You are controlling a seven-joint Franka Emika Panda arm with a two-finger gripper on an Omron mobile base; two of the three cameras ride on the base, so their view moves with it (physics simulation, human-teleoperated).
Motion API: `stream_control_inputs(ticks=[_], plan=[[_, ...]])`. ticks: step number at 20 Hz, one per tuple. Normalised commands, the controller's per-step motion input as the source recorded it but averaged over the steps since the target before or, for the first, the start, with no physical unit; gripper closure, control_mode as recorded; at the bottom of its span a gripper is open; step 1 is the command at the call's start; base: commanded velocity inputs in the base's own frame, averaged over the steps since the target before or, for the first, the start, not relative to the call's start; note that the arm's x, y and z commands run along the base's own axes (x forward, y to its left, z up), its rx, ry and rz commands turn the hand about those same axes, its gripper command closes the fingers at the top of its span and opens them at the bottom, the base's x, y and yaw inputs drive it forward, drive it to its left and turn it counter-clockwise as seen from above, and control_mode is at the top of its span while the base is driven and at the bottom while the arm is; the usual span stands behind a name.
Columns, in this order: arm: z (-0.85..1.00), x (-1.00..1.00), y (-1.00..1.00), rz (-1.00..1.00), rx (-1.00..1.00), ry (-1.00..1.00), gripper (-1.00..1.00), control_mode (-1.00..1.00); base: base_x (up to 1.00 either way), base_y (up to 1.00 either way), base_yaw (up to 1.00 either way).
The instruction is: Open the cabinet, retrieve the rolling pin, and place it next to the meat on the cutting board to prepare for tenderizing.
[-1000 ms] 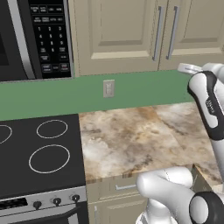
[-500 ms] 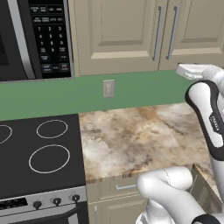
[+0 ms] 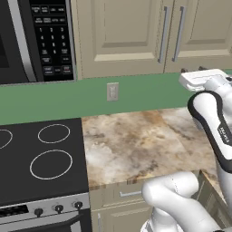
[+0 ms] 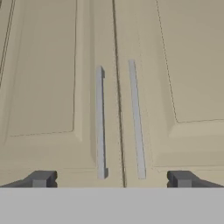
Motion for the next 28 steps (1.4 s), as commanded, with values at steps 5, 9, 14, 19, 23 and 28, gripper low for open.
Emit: stream_control_inputs(ticks=[5,9,14,19,23,28], plan=[[0.04,0.34,0.21,-0.03,-0.08,-0.03,-1.0,-1.0,0.0,0.0,0.0],[0.06,0.37,0.16,-0.07,-0.06,-0.05,-1.0,-1.0,0.0,0.0,0.0],[0.05,0.25,-0.03,-0.07,-0.04,-0.05,-1.0,-1.0,0.0,0.0,0.0],[0.05,0.04,-0.11,-0.08,-0.06,-0.02,-1.0,-1.0,0.0,0.0,0.0],[0.14,0.11,-0.1,-0.05,-0.02,0.0,-1.0,-1.0,0.0,0.0,0.0],[0.21,0.19,-0.1,-0.01,0.0,0.0,-1.0,-1.0,0.0,0.0,0.0]])
